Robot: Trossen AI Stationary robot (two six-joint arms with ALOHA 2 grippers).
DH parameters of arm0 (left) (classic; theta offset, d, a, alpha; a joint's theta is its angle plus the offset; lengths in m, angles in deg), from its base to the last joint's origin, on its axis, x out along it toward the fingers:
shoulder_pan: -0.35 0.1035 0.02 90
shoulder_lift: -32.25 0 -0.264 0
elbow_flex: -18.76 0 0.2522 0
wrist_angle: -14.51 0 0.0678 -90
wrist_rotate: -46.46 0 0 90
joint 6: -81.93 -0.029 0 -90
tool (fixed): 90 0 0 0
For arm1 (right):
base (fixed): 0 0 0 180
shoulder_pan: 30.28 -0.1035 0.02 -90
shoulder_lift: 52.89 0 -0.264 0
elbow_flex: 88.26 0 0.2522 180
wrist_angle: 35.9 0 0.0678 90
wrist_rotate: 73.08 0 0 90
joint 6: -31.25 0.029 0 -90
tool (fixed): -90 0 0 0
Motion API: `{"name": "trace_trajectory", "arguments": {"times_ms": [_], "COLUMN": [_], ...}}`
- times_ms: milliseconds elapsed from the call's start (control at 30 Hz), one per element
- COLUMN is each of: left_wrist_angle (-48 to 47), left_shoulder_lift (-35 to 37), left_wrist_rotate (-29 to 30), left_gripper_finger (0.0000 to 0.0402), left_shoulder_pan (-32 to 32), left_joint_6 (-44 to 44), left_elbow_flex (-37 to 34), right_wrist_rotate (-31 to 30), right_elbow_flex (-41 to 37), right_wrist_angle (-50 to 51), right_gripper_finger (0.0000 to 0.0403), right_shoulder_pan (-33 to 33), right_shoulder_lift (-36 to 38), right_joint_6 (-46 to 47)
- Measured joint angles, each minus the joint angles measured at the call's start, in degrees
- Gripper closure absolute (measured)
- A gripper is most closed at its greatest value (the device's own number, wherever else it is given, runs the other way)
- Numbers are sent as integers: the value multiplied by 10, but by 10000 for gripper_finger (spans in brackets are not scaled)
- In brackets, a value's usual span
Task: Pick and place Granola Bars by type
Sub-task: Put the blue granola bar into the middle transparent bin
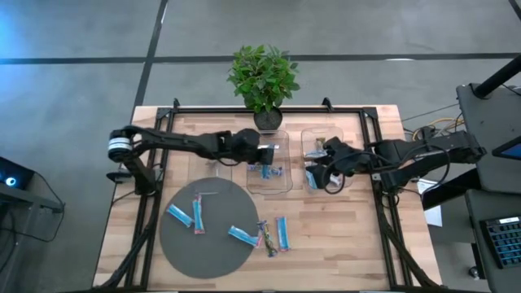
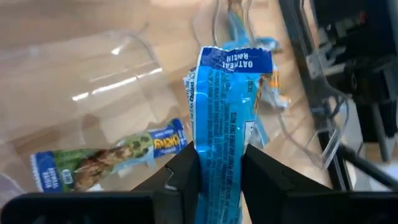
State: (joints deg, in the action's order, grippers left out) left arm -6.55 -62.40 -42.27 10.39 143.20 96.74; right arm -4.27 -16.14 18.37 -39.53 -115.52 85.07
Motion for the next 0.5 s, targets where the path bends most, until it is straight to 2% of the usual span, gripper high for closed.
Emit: {"name": "trace_trajectory", "arguments": {"times_ms": [167, 333, 400, 500], "left_wrist_angle": [-3, -41, -60, -102], "left_shoulder_lift": [-7, 29, 55, 101], "left_wrist_rotate": [-21, -27, -50, -84], "left_gripper_finger": [274, 231, 223, 221], "left_shoulder_pan": [0, -8, -23, -73], "left_joint_6": [-34, -71, -100, -153], "left_elbow_flex": [16, 20, 20, 20], "right_wrist_rotate": [2, 5, 14, 60], "right_elbow_flex": [-5, -5, -5, -5], "right_wrist_angle": [1, 0, 0, 0], "right_gripper_finger": [177, 177, 177, 177], "right_shoulder_pan": [0, 0, 0, 0], "right_shoulder_lift": [-5, -6, -6, -8], "right_joint_6": [-7, -33, -49, -71]}}
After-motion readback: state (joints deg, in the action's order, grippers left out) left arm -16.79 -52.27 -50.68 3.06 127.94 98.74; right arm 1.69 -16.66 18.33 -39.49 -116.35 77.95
